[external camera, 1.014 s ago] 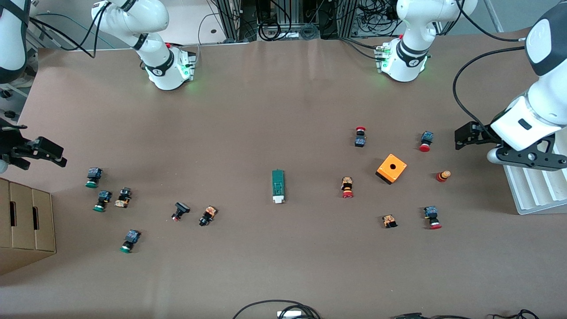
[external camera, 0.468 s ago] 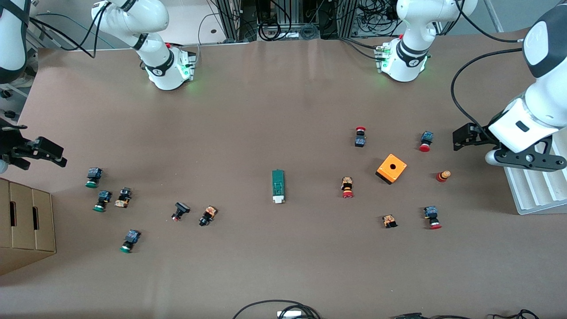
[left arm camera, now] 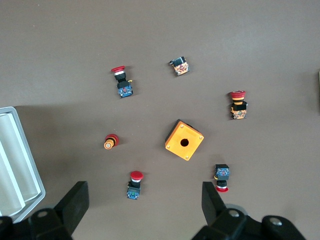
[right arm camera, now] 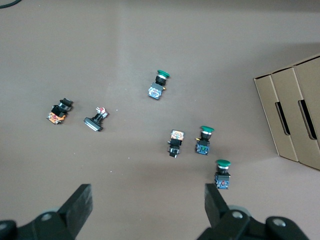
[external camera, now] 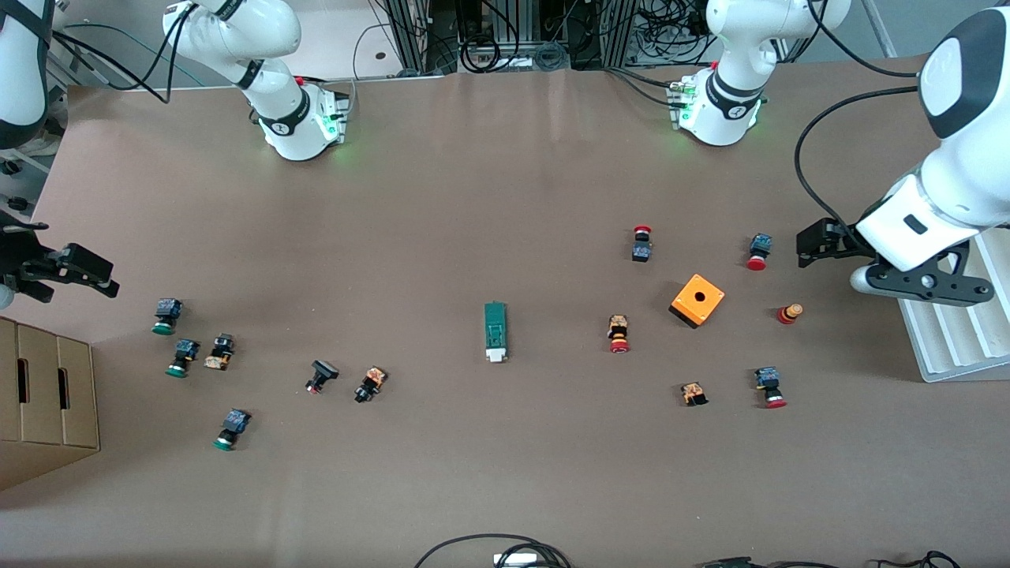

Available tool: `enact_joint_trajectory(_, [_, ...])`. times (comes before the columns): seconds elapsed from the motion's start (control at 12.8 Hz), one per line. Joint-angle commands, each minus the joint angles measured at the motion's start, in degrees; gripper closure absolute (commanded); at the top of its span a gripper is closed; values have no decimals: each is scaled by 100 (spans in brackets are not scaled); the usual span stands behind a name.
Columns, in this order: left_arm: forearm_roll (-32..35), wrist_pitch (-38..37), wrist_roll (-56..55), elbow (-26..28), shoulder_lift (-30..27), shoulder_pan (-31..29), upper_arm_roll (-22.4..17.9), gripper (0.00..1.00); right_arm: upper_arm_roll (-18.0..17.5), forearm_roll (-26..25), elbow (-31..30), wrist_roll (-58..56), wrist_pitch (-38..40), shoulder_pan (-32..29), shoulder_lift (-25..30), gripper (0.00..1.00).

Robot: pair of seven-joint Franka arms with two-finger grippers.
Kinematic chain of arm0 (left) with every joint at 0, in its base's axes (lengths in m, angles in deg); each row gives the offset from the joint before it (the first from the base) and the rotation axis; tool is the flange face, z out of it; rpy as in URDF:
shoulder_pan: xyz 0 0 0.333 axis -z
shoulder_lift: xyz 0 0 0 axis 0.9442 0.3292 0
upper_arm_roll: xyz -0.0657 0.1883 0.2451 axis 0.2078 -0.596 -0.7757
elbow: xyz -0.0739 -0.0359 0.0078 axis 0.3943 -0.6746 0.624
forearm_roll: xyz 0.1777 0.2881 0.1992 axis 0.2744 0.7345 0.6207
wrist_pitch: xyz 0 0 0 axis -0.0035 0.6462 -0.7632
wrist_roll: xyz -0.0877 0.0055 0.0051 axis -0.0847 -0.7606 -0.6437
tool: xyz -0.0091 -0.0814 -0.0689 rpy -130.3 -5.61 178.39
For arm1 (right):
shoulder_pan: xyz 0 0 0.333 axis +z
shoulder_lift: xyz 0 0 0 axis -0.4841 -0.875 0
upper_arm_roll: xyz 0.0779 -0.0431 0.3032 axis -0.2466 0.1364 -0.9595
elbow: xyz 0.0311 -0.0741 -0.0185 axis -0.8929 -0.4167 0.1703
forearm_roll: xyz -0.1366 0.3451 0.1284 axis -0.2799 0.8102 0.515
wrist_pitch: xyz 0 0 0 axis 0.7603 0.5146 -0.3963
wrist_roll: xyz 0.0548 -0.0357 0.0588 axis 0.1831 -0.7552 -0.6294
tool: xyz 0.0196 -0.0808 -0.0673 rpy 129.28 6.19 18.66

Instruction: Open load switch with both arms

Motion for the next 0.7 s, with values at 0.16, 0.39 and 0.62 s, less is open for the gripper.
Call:
enact_joint_trajectory(0.16, [70, 55, -309, -49, 73, 58, 54, 0, 18, -54, -8, -66, -57, -4, 8, 0])
enact_joint_trajectory(0.39, [262, 212, -1667, -49, 205, 715, 116, 0, 18, -54, -8, -66, -57, -4, 8, 0])
enact_joint_trajectory(0.62, [475, 433, -2524, -67, 425, 1131, 116, 0, 18, -54, -8, -66, -57, -4, 8, 0])
